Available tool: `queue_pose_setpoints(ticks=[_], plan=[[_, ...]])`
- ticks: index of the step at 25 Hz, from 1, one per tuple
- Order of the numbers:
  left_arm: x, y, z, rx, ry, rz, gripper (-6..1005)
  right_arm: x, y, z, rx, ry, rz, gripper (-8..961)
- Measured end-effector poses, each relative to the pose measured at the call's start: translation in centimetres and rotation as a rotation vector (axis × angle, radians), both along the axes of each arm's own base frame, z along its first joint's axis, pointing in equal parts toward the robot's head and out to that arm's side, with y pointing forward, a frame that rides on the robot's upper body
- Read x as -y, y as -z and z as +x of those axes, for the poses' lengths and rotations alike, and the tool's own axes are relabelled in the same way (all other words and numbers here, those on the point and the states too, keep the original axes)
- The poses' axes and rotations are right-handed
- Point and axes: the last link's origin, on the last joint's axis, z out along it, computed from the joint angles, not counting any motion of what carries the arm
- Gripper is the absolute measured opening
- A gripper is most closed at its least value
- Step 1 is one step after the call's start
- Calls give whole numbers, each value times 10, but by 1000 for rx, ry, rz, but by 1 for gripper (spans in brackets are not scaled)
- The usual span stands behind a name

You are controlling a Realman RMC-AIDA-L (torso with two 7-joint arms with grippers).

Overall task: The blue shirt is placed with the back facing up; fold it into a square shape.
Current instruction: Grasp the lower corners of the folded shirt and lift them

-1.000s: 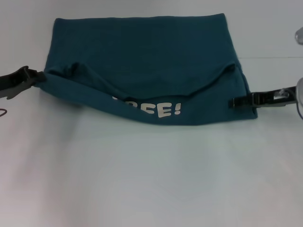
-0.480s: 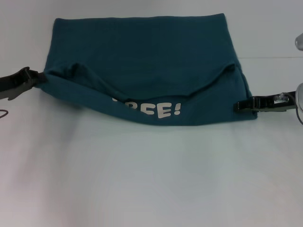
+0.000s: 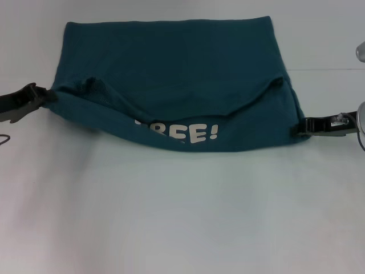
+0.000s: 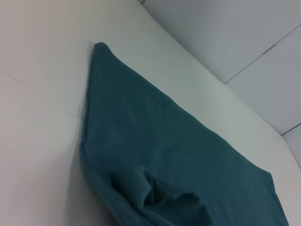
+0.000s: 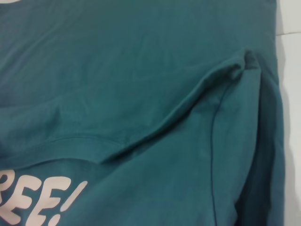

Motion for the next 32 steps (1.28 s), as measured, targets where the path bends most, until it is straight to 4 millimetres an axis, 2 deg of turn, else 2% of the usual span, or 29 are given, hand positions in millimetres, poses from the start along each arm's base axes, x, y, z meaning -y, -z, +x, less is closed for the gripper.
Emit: queue_pose_setpoints(ticks=[8, 12, 13, 15, 22, 24, 25, 29, 32], plan=[[8, 1, 2, -7, 42, -56, 66, 6, -22, 5, -39, 11, 5, 83], [17, -2, 2, -47, 82, -132, 70, 17, -41, 7, -81, 17, -33, 52], [21, -3, 3, -57, 97, -158, 71, 26, -47, 7, -104, 22, -75, 44], [28, -5, 5, -71, 124, -204, 74, 31, -50, 7, -114, 24, -101, 45], [71, -14, 7, -70, 204, -413, 81, 73, -57, 13, -179, 55, -284, 49], [91, -16, 5, -48, 214, -491, 83, 84, -57, 17, -190, 68, -331, 50], [91, -16, 5, -48, 214, -491, 84, 89, -57, 19, -193, 77, -354, 51], [120, -19, -4, -8, 188, -577, 89, 107, -59, 27, -201, 106, -425, 53], [131, -18, -10, -13, 169, -637, 92, 117, -60, 29, -217, 110, -461, 55]])
